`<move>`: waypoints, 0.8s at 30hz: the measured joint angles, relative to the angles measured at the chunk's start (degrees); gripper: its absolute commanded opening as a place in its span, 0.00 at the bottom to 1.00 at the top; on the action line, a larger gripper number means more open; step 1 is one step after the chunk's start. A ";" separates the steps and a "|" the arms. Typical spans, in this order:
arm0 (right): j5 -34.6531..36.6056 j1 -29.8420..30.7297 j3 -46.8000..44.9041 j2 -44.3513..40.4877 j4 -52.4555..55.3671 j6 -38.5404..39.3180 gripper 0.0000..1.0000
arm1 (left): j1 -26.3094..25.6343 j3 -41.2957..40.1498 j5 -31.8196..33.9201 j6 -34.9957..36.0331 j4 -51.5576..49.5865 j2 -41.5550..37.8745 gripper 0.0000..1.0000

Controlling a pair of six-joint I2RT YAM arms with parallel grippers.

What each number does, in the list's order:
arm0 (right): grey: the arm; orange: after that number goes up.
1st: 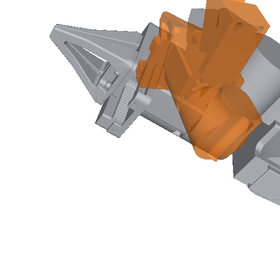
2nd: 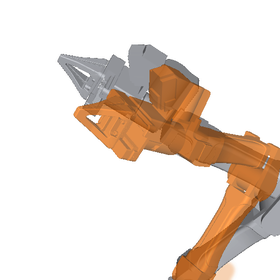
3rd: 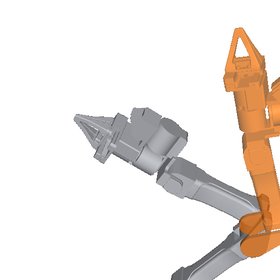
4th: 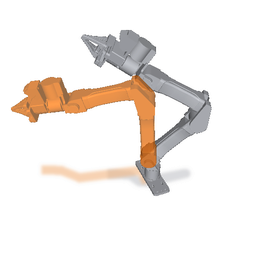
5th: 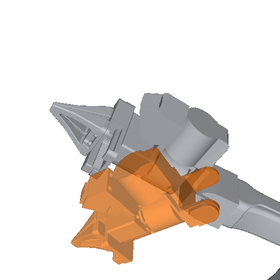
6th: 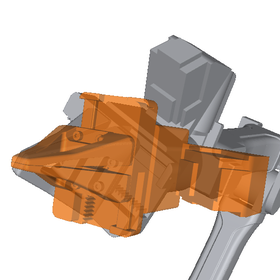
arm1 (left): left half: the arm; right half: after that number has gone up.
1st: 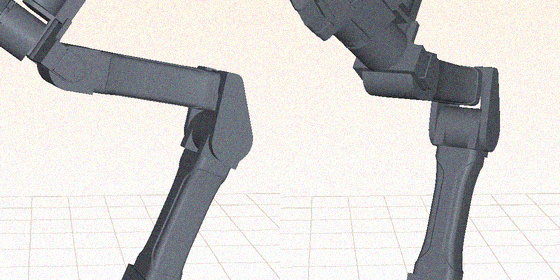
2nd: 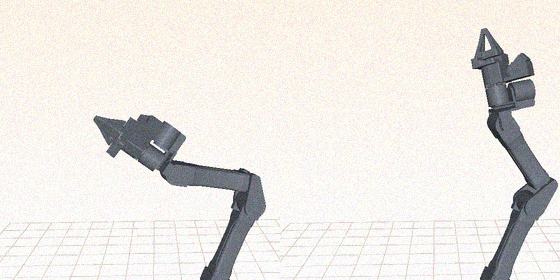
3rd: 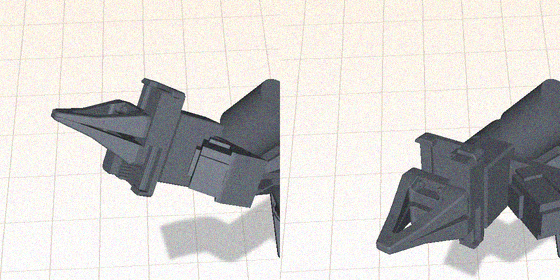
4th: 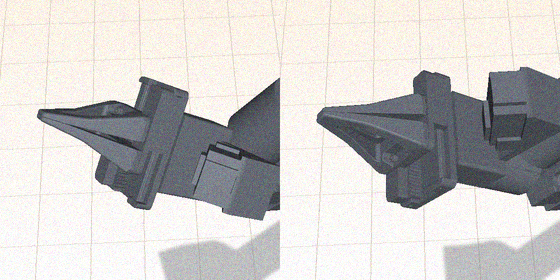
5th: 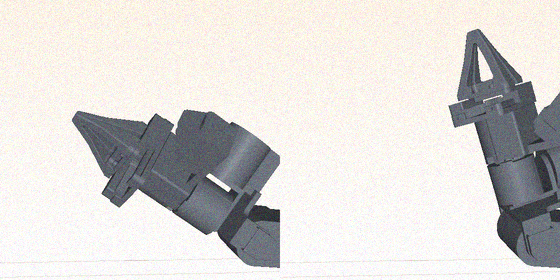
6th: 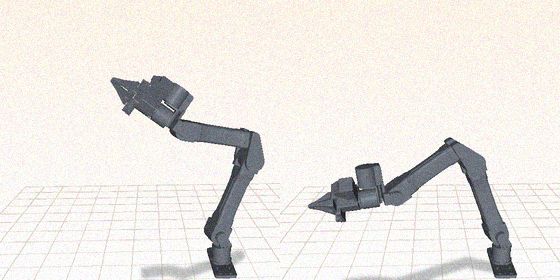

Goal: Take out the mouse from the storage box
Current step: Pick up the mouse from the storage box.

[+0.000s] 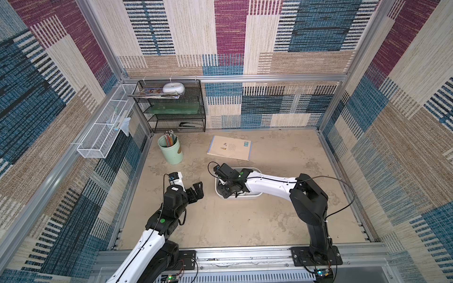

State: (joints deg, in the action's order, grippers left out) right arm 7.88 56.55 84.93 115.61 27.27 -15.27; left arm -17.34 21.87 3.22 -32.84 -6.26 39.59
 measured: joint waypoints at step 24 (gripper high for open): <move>-4.00 -5.62 -10.97 -17.05 -5.97 -9.40 0.21 | 0.15 0.00 -0.02 -0.02 0.20 0.96 0.99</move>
State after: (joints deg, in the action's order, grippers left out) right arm 3.88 50.94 73.95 98.56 21.30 -24.67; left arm -17.19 21.87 3.20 -32.86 -6.07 40.56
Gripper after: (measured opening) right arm 0.387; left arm 0.995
